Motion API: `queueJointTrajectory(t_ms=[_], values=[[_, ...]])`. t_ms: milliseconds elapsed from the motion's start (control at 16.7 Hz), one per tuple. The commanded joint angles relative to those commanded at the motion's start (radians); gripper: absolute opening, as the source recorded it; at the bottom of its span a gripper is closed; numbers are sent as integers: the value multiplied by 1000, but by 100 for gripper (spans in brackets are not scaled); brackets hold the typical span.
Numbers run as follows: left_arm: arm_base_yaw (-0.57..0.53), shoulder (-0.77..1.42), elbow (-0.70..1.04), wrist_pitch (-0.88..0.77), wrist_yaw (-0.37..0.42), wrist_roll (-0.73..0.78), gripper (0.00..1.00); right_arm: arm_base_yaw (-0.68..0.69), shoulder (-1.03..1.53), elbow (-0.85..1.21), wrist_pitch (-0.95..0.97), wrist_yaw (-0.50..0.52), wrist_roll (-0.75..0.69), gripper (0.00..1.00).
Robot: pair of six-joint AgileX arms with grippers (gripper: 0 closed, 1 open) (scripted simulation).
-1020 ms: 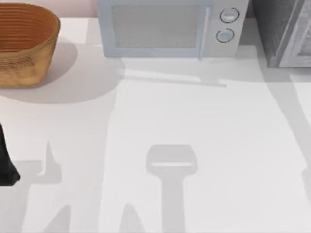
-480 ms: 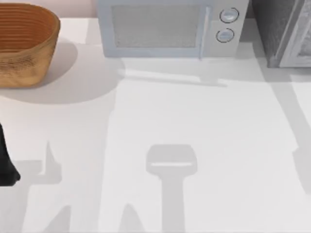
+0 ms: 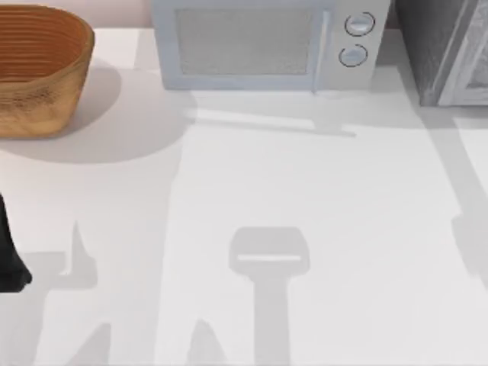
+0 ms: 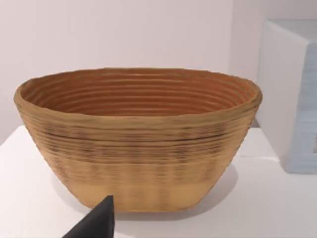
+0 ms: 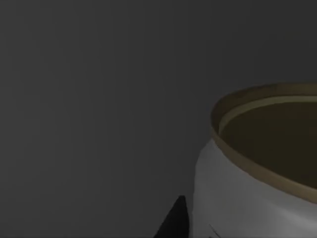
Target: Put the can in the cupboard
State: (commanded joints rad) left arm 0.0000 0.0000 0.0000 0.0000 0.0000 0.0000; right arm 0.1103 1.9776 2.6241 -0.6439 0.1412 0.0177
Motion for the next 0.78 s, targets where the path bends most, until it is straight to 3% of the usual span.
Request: queueJointTrajectory(t_ms=[300, 660, 780], values=[[0, 0, 0, 0, 0, 0, 100, -12, 107, 145, -39, -14, 0, 0], [0, 0, 0, 0, 0, 0, 100, -14, 118, 157, -42, -16, 0, 0], [0, 0, 0, 0, 0, 0, 100, -14, 118, 157, -42, -16, 0, 15]])
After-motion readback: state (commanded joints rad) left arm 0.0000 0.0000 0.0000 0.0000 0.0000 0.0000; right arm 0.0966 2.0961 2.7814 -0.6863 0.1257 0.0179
